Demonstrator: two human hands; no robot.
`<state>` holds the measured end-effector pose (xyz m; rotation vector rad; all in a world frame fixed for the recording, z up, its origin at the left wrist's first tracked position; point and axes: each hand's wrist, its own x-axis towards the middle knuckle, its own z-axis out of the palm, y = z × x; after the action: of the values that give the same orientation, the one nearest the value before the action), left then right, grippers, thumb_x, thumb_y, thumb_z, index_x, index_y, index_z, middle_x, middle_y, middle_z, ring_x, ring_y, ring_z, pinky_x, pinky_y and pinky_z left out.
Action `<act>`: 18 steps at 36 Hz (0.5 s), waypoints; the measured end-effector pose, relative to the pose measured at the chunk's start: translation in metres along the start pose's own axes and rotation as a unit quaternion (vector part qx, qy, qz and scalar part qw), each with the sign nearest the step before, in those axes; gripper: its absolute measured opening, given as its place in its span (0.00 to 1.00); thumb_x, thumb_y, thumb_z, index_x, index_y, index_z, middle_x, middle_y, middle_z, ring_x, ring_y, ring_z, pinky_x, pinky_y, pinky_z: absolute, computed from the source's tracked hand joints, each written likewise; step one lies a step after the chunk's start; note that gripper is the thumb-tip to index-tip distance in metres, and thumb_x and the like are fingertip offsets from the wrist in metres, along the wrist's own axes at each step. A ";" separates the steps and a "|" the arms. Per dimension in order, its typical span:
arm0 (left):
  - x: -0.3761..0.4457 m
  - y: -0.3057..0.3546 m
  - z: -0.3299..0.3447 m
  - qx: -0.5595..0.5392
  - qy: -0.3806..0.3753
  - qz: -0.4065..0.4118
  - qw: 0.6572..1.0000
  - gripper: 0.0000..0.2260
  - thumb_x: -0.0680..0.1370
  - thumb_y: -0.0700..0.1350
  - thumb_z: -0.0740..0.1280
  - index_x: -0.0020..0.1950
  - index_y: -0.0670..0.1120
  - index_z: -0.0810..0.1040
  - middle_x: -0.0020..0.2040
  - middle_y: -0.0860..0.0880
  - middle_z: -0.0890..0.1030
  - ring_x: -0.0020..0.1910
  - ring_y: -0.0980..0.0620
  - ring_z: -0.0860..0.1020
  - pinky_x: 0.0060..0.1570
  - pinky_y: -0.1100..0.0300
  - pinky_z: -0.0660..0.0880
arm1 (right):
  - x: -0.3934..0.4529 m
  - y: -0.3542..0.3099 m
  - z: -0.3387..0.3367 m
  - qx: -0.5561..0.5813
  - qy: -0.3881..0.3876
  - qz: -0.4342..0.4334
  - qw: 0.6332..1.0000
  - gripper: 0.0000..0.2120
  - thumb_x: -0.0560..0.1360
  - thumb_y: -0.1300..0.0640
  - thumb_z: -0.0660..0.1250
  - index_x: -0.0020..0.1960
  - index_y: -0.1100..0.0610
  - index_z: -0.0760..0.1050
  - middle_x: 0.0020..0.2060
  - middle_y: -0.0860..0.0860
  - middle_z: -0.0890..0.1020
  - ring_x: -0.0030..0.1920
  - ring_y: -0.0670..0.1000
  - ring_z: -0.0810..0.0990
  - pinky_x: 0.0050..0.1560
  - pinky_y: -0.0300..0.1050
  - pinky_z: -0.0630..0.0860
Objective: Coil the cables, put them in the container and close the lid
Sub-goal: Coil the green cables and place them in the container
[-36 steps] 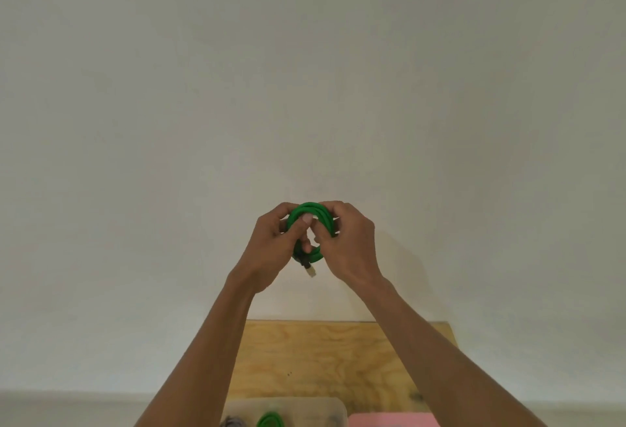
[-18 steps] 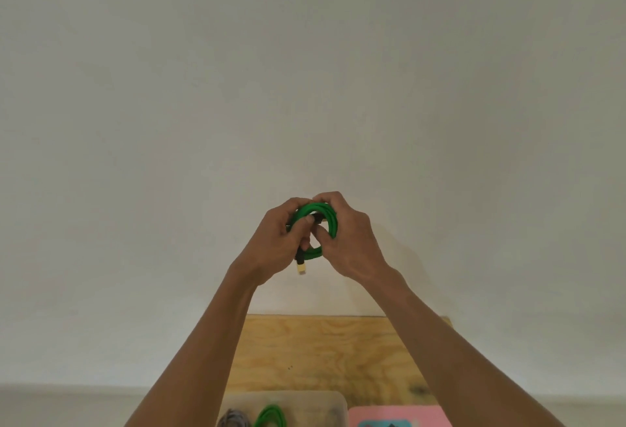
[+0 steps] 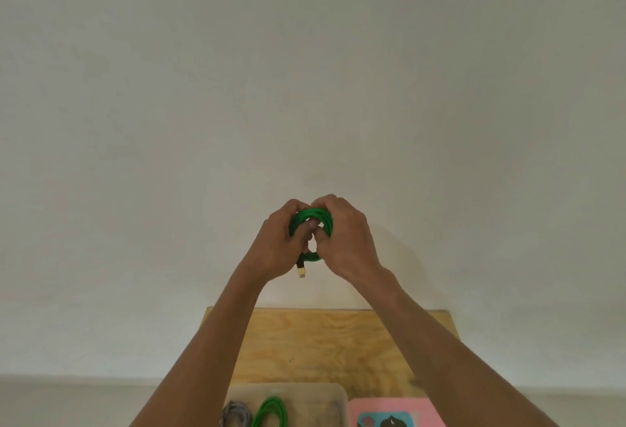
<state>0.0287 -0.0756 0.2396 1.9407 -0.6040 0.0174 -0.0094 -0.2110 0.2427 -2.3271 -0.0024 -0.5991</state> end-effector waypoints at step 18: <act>-0.016 -0.025 0.009 0.094 0.027 -0.017 0.995 0.02 0.81 0.43 0.66 0.53 0.49 0.76 0.39 0.45 0.81 0.30 0.50 0.78 0.33 0.53 0.78 | -0.034 0.022 0.032 -0.162 0.115 -0.164 0.966 0.19 0.67 0.69 0.72 0.57 0.59 0.80 0.45 0.51 0.85 0.46 0.54 0.84 0.33 0.42 0.78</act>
<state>0.0230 -0.0692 0.2104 2.1251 -0.5494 0.1098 -0.0224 -0.2008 0.1941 -2.5761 -0.2002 -1.1060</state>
